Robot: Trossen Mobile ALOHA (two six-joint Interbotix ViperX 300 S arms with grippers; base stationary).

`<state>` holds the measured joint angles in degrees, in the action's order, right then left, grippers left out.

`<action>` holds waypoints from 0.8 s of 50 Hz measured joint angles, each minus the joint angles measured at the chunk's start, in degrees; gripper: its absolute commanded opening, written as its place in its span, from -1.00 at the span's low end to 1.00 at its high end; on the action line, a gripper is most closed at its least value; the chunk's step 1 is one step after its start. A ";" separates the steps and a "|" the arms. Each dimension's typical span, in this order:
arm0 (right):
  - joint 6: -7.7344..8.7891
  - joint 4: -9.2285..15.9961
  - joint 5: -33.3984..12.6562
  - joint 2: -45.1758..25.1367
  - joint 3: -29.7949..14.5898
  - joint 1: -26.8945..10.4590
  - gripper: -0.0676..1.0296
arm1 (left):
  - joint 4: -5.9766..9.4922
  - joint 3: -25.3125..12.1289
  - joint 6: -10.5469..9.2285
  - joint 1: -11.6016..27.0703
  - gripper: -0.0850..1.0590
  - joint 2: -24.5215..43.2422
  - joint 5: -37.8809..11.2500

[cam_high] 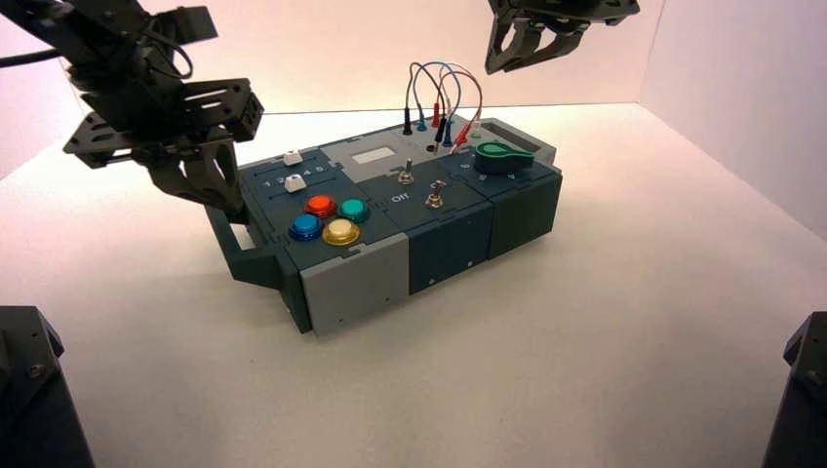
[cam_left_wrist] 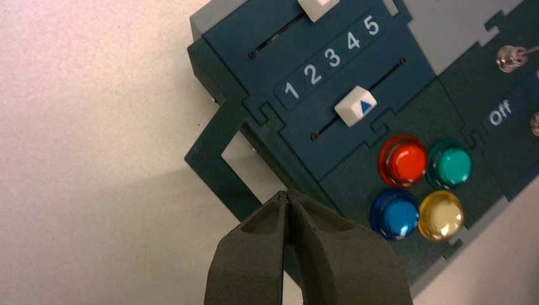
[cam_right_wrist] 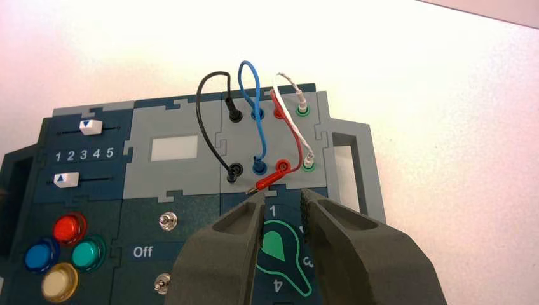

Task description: Flip the bottom switch off with the right gripper.

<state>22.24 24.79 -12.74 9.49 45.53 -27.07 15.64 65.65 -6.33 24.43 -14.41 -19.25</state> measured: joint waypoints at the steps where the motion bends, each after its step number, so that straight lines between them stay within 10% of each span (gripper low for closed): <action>1: 0.00 0.09 -0.09 0.00 0.00 0.00 -0.29 | 0.00 -0.18 0.00 0.00 -0.91 0.26 0.00; 40: -0.26 1.14 -1.05 -0.62 1.32 -6.94 -0.29 | -0.44 -2.37 0.88 -0.18 -0.91 4.66 0.44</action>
<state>21.97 25.93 -13.80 8.88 46.85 -34.01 15.21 63.28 -5.45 24.26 -9.76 -18.81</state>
